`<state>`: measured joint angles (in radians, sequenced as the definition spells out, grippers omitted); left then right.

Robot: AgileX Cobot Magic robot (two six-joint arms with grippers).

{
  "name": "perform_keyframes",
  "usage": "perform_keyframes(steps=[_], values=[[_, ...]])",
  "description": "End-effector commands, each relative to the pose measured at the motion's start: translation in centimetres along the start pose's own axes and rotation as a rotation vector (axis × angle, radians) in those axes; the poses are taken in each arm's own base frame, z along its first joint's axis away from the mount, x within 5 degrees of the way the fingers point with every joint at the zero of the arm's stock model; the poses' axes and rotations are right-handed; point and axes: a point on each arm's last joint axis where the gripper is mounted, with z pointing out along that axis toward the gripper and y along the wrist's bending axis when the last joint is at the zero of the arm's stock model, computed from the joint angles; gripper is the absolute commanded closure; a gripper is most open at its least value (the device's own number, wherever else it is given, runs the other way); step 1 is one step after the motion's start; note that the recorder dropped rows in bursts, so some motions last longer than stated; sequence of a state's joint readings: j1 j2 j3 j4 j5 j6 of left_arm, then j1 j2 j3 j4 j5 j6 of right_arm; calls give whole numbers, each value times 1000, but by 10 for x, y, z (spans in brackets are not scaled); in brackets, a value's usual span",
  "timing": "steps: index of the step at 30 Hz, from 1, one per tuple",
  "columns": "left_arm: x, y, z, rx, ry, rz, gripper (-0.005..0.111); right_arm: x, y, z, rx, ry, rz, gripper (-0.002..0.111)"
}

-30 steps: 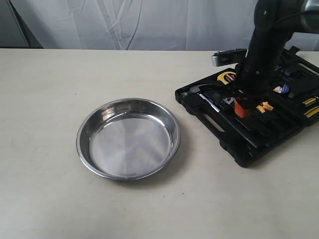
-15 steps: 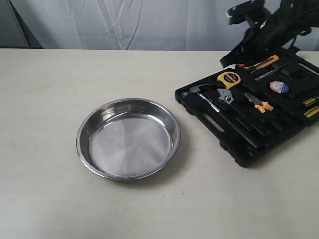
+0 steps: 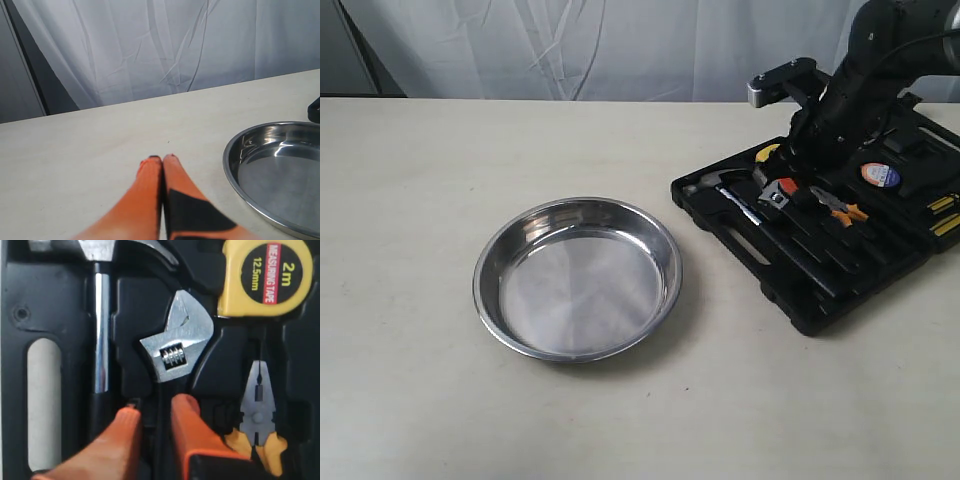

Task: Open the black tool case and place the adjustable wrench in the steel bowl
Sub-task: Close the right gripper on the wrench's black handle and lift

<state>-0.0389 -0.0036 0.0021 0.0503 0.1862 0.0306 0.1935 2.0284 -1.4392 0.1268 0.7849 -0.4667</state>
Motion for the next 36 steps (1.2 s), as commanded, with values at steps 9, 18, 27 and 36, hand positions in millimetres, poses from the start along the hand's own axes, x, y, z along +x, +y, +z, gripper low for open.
perform_keyframes(steps=[9, 18, 27, 36], values=[[-1, 0, 0, 4, -5, -4, 106, 11, -8, 38, 32, 106, -17, 66], [-1, 0, 0, 4, -5, -4, 106, 19, -12, 65, 63, 155, 3, 66], [-1, 0, 0, 4, -5, -4, 106, 22, -6, 84, -4, 160, 82, 69], [-1, 0, 0, 4, -5, -4, 106, 26, -3, 88, -37, 195, 94, 108]])
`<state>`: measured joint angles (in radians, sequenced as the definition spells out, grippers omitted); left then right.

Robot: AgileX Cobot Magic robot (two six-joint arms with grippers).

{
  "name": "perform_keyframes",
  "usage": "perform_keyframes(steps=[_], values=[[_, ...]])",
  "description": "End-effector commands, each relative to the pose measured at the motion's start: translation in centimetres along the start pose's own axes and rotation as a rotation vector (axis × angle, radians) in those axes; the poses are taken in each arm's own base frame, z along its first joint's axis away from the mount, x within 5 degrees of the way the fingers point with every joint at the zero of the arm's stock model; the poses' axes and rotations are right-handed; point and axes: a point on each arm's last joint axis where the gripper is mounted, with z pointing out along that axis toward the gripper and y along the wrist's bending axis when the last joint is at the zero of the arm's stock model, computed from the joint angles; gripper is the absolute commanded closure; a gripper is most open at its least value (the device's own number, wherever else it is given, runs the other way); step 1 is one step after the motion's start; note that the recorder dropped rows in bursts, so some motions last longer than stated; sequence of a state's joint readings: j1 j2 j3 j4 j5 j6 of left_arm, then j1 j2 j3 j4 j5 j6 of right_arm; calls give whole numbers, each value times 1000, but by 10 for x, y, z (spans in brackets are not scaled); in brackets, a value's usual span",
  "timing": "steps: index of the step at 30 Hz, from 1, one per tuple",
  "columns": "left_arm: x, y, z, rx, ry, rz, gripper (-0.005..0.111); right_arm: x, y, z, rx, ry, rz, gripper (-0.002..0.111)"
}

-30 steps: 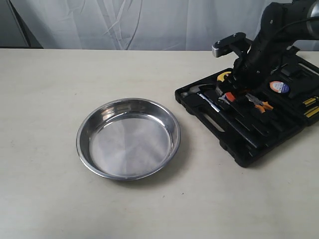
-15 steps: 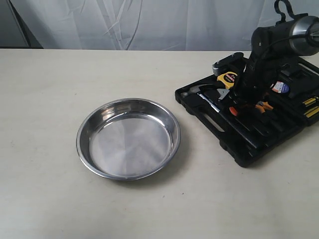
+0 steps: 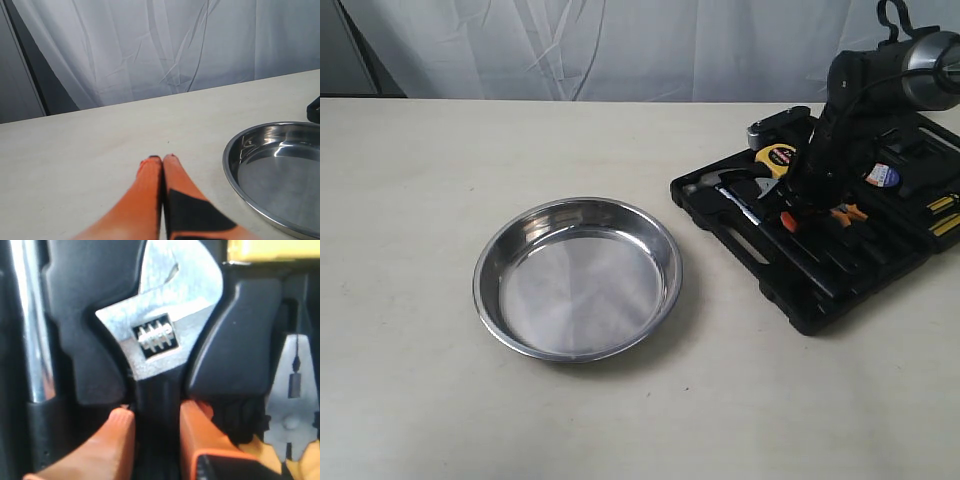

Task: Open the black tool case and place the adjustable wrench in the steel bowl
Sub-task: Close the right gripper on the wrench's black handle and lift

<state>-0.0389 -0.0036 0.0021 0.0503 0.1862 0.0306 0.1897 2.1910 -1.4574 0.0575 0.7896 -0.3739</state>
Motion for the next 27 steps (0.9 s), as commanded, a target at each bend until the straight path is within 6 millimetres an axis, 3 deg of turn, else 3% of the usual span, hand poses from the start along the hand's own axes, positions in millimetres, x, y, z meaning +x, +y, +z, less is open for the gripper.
perform_keyframes(steps=[1, 12, 27], values=[[-1, 0, 0, 4, -5, -4, 106, 6, 3, 25, -33, 37, 35, 108], [-1, 0, 0, 4, -5, -4, 106, -5, 2, -27, -4, -101, 45, 109], [-1, 0, 0, 4, -5, -4, 106, -5, 4, -52, -3, -137, 48, 109]])
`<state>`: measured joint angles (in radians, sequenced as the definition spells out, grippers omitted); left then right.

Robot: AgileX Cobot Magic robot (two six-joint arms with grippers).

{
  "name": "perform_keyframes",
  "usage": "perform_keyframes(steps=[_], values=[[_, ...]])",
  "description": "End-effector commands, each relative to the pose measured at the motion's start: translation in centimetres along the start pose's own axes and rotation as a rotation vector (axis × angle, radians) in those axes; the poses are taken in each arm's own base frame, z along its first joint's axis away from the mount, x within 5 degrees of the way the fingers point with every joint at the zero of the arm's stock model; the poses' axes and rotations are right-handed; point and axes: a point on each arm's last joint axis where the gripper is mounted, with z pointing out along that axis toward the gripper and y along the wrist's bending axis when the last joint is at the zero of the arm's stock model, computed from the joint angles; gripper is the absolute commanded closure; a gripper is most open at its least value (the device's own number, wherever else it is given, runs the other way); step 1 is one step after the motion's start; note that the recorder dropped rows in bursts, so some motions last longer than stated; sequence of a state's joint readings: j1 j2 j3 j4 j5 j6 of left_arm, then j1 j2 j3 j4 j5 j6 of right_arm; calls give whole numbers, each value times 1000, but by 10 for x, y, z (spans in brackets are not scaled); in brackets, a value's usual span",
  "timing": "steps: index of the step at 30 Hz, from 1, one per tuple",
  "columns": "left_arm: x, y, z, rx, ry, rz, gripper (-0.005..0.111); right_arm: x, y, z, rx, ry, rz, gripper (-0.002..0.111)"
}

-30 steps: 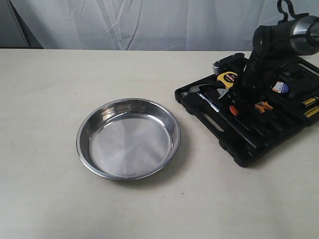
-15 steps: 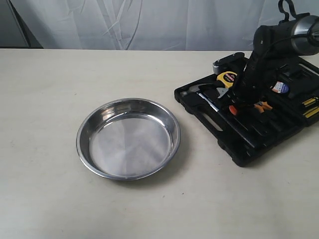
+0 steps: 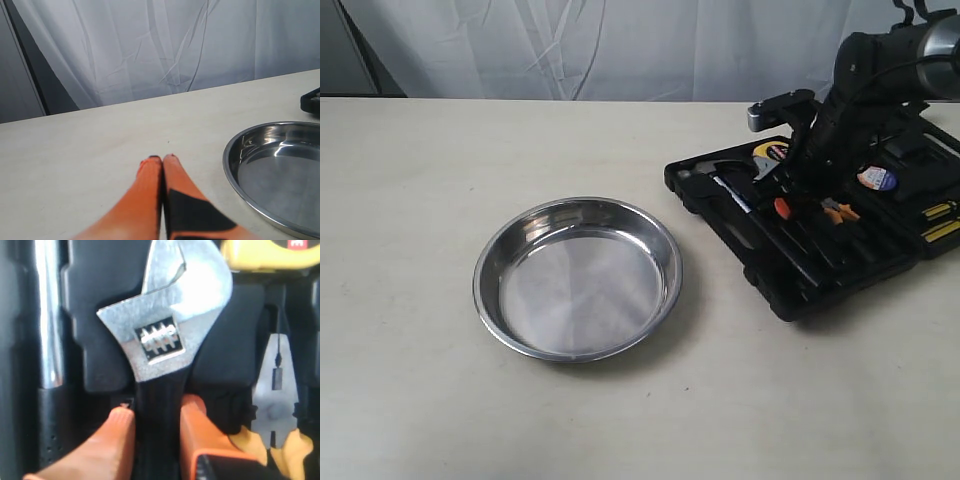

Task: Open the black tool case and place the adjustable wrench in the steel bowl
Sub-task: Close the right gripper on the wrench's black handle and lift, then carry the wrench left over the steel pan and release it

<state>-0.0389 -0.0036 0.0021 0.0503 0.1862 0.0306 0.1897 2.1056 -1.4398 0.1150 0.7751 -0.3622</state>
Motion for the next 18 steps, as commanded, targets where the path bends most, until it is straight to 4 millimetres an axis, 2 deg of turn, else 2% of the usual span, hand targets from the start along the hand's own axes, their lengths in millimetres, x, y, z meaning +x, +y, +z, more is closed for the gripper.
perform_keyframes(steps=[1, 12, 18], values=[[-1, 0, 0, 4, -5, -4, 106, -4, 0, -21, 13, -45, -6, 109], [-1, 0, 0, 4, -5, -4, 106, -1, -1, -23, 36, -17, -85, 109], [-1, 0, 0, 4, -5, -4, 106, -3, 3, -23, -11, -37, -37, 109]])
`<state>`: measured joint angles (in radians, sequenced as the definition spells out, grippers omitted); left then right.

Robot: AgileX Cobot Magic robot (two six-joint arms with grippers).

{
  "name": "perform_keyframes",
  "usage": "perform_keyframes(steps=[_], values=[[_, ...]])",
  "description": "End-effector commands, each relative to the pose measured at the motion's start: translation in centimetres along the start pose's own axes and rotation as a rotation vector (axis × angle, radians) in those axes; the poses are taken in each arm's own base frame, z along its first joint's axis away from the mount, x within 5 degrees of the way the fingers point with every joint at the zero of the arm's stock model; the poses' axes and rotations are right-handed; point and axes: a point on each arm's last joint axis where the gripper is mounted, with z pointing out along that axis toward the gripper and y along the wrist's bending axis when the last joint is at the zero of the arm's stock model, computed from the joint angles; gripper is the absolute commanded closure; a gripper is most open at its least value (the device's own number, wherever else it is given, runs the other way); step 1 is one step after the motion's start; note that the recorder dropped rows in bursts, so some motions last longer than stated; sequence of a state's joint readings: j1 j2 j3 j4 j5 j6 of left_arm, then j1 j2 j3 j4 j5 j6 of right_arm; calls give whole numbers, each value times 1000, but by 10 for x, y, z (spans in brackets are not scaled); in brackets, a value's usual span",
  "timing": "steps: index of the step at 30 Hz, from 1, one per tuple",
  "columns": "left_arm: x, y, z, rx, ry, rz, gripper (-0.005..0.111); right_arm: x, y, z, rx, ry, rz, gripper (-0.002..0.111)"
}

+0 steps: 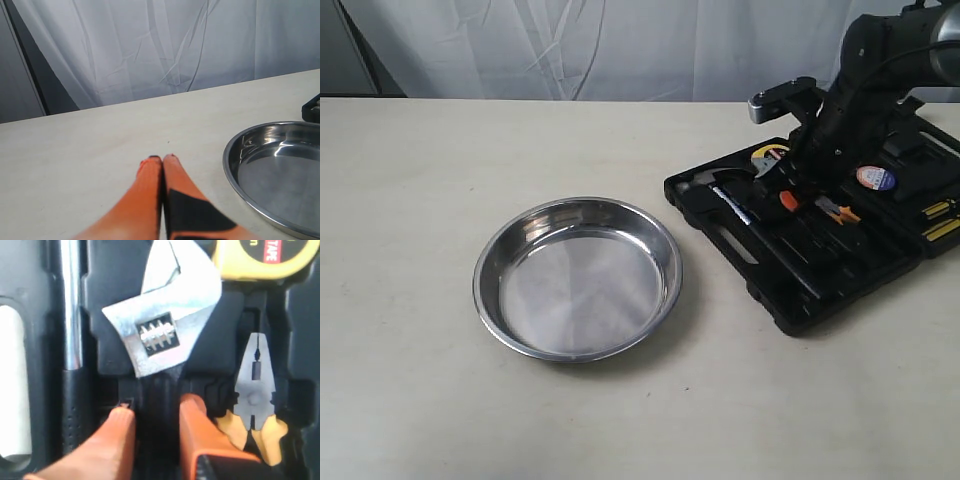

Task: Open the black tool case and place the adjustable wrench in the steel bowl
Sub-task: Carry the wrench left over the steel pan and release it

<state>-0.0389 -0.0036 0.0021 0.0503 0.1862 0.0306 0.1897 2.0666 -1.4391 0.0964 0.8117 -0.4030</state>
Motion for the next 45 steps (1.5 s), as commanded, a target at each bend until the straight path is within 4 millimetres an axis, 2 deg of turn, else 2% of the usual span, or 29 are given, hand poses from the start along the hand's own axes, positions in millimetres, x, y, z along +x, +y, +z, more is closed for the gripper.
perform_keyframes(steps=[1, 5, 8, 12, 14, 15, 20, 24, 28, 31, 37, 43, 45], values=[[-1, 0, 0, 4, -5, -4, 106, -4, 3, -8, -28, -44, 28, 109], [-1, 0, 0, 4, -5, -4, 106, -7, 11, -12, -71, -59, 48, 109], [-1, 0, 0, 4, -5, -4, 106, -15, 31, -24, -113, -115, -19, 109], [-1, 0, 0, 4, -5, -4, 106, -31, 79, -42, -169, -221, -147, 109], [-1, 0, 0, 4, -5, -4, 106, -35, 102, -43, -175, -245, -198, 109], [-1, 0, 0, 4, -5, -4, 106, -38, 120, -42, -182, -259, -236, 109], [-1, 0, 0, 4, -5, -4, 106, -44, 187, -27, -214, -301, -365, 109], [-1, 0, 0, 4, -5, -4, 106, -53, 222, -12, -270, -261, -411, 109], [-1, 0, 0, 4, -5, -4, 106, -65, 238, 1, -303, -222, -396, 109], [-1, 0, 0, 4, -5, -4, 106, -68, 239, 16, -295, -181, -403, 109], [-1, 0, 0, 4, -5, -4, 106, -62, 232, 42, -219, -92, -401, 109], [-1, 0, 0, 4, -5, -4, 106, -60, 229, 49, -194, -65, -411, 109], [-1, 0, 0, 4, -5, -4, 106, -60, 229, 49, -193, -70, -411, 100]])
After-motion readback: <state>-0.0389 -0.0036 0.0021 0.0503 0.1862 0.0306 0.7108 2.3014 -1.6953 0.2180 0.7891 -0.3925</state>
